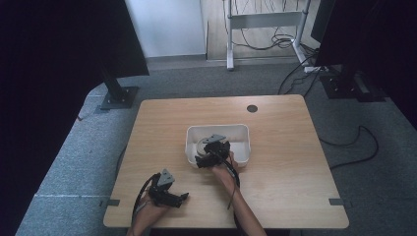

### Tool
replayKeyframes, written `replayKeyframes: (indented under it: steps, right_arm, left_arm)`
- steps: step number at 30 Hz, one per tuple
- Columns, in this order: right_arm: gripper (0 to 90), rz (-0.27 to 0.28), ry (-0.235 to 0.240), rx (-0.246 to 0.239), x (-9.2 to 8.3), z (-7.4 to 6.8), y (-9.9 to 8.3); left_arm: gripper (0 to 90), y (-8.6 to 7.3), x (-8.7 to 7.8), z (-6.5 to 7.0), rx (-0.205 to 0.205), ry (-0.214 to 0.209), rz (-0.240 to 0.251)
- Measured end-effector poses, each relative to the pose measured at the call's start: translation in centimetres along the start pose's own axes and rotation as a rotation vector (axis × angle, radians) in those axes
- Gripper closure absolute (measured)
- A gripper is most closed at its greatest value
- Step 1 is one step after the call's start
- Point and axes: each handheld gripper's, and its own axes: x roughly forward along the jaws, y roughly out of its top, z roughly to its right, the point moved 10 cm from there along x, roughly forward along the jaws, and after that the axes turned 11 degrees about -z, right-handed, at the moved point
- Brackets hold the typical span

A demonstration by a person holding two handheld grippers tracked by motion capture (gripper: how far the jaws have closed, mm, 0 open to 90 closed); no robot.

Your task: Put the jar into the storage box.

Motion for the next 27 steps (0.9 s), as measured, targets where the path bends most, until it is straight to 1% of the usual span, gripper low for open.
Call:
replayKeyframes:
  steps: [7, 10, 20, 27]
  right_arm:
    - [2.7, 0.022, 0.003, -0.008, -0.7, 0.0, 0.1]
    - [2.7, 0.027, -0.005, -0.023, -1.1, 0.0, 0.1]
    - [3.6, 0.062, 0.004, -0.037, -2.6, -0.1, 0.2]
    - [3.6, 0.073, -0.003, -0.046, -3.4, -0.2, 0.1]
  left_arm:
    - [0.3, 0.0, 0.0, 0.0, 0.0, 0.0, 0.0]
    - [0.3, 0.0, 0.0, 0.0, 0.0, 0.0, 0.0]
    - [0.2, 0.0, 0.0, 0.0, 0.002, 0.0, 0.0]
    - [0.2, 0.0, 0.0, 0.0, 0.002, 0.0, 0.0]
